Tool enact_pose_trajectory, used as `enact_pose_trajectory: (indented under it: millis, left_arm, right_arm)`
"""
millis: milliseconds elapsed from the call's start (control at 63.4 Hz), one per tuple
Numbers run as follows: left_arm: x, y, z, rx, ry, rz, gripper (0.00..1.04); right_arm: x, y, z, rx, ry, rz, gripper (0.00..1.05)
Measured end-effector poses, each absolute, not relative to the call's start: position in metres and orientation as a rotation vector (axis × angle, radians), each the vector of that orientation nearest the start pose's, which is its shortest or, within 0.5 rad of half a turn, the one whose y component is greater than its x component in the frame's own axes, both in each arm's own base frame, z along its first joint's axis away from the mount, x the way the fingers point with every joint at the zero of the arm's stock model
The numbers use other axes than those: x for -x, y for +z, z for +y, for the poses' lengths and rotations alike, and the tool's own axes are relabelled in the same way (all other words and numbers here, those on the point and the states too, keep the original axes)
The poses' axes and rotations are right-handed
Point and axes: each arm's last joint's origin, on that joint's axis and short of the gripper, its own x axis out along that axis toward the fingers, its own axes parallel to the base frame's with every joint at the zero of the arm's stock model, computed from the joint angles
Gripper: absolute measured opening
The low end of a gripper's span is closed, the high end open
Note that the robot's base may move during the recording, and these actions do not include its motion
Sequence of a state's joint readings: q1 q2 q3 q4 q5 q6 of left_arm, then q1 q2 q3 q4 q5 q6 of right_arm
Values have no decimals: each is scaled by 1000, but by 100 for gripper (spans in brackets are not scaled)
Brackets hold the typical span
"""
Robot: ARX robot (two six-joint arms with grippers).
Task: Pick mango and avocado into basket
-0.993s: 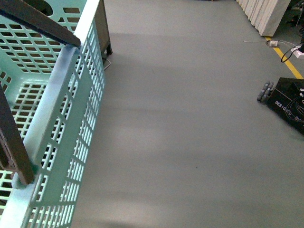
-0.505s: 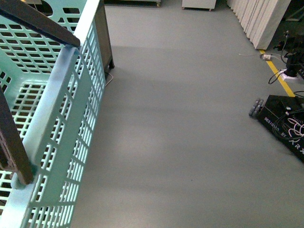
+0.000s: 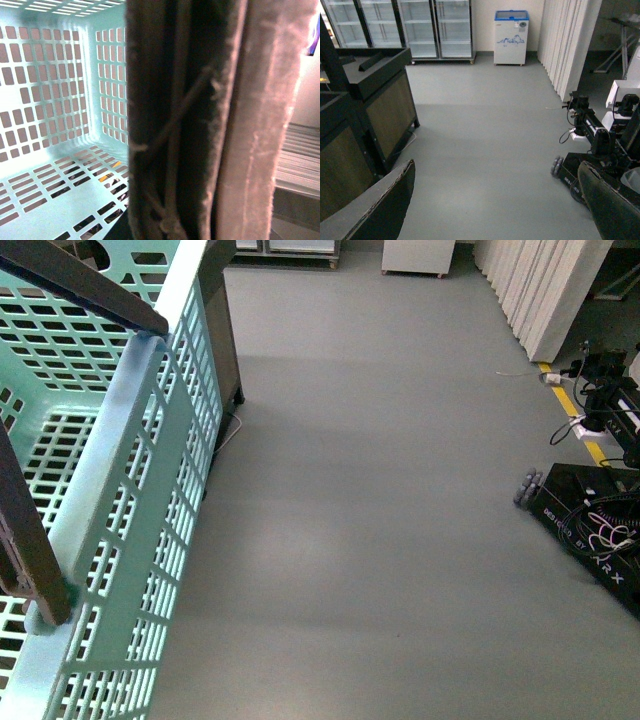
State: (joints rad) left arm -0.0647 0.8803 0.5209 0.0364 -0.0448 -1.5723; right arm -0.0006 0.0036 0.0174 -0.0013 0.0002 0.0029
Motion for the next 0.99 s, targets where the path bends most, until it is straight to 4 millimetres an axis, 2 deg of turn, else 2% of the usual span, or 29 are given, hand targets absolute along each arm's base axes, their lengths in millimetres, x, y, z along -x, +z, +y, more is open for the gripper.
enact_pose_trajectory:
  millis: [993]
  left_arm:
    - [-193, 246, -12, 1541, 231, 273, 14]
  right_arm:
    - [-97, 169, 0, -2, -2, -13, 96]
